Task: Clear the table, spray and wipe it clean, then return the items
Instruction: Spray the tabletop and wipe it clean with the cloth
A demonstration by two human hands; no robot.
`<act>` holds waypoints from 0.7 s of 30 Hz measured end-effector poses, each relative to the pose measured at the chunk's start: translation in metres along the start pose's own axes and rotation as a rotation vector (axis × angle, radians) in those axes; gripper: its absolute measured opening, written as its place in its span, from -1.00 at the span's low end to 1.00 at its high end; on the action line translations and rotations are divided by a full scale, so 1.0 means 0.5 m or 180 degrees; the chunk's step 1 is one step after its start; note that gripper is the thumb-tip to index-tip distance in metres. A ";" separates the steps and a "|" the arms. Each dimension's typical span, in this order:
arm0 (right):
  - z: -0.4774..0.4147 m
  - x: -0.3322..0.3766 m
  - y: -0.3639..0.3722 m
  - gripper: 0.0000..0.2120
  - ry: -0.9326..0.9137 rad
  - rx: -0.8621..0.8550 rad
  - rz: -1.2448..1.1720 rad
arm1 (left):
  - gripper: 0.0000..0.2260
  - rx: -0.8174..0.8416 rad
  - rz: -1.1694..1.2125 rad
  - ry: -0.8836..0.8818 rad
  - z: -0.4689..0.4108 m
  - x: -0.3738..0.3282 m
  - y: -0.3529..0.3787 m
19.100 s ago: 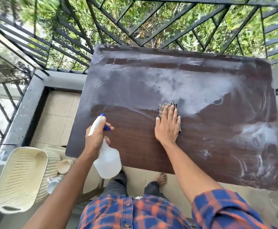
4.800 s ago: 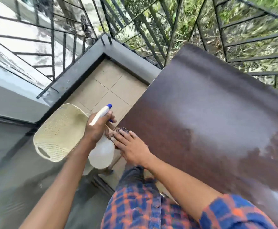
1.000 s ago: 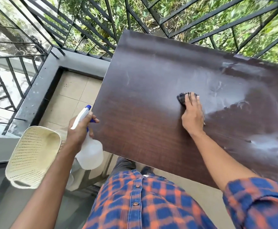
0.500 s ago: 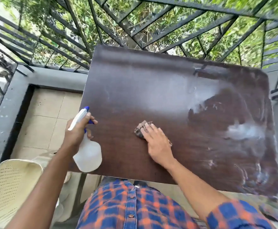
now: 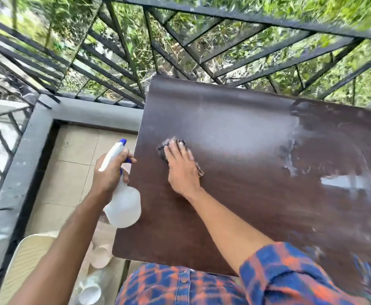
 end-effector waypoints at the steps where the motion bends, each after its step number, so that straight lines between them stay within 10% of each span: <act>1: 0.027 0.035 0.025 -0.33 -0.0385 0.0115 0.0066 | -0.76 -0.0004 0.0006 0.0002 -0.011 -0.003 -0.006; 5: 0.101 0.006 0.050 -0.39 -0.1343 0.0359 0.0218 | -0.76 0.0039 -0.0024 -0.0022 -0.047 -0.013 -0.020; 14: -0.198 -0.070 -0.074 -0.42 0.0764 -0.0352 -0.0096 | -0.73 0.0076 -0.0289 0.0086 -0.117 -0.028 -0.054; 21: -0.025 0.180 0.060 -0.46 -0.1469 0.0419 -0.0063 | -0.77 0.0006 -0.0379 0.0175 -0.166 -0.038 -0.079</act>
Point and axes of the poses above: each hand's wrist, its own z-axis away from the middle knuckle, its own y-axis out of the palm, x = y × z, the point moved 7 cm from there along -z, towards the middle knuckle, and after that the axes turned 8 degrees about y, right-handed, at the moved point
